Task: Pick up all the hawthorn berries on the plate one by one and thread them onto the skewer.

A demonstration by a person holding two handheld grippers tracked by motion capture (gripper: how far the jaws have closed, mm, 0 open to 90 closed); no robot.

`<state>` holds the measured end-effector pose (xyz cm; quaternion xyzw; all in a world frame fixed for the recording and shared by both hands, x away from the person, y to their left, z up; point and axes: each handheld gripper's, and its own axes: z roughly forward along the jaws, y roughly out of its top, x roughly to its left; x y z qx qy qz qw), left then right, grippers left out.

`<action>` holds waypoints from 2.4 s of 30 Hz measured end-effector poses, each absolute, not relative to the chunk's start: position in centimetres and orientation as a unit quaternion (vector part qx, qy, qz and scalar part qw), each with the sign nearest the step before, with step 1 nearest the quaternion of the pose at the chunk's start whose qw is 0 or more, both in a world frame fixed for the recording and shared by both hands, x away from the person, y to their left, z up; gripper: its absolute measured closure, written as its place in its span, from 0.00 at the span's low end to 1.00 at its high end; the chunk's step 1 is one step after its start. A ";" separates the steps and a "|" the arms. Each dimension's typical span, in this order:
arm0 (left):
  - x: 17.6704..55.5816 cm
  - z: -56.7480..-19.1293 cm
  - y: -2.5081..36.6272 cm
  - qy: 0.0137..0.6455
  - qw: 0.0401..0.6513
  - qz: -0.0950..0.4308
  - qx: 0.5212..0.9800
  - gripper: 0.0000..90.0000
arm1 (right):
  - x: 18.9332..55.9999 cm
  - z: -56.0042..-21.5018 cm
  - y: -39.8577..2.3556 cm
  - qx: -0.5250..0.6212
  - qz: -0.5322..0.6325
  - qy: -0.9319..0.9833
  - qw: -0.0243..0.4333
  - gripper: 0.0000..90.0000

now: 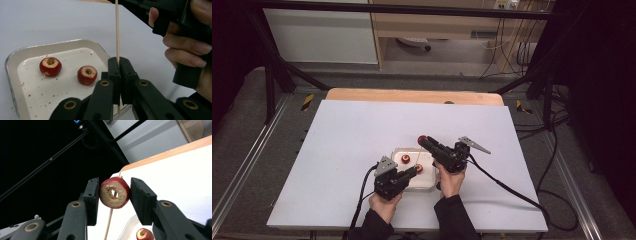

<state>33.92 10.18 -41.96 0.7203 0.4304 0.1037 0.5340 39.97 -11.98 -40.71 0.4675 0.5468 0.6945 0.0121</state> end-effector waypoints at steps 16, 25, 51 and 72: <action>33.7 -42.0 9.5 0.431 0.542 0.120 0.711 0.98 | 39.8 -40.7 -11.8 0.486 0.696 0.529 -0.012 0.68; 33.7 -41.7 9.7 0.427 0.546 0.134 0.709 0.98 | 39.5 -40.4 -12.0 0.480 0.695 0.534 -0.020 0.68; 35.4 -40.6 9.7 0.410 0.529 0.142 0.729 0.98 | 38.2 -41.6 -11.1 0.465 0.671 0.577 -0.032 0.68; 34.7 -41.0 13.5 0.382 0.508 0.151 0.757 0.98 | 38.2 -41.4 -11.7 0.436 0.635 0.638 0.000 0.33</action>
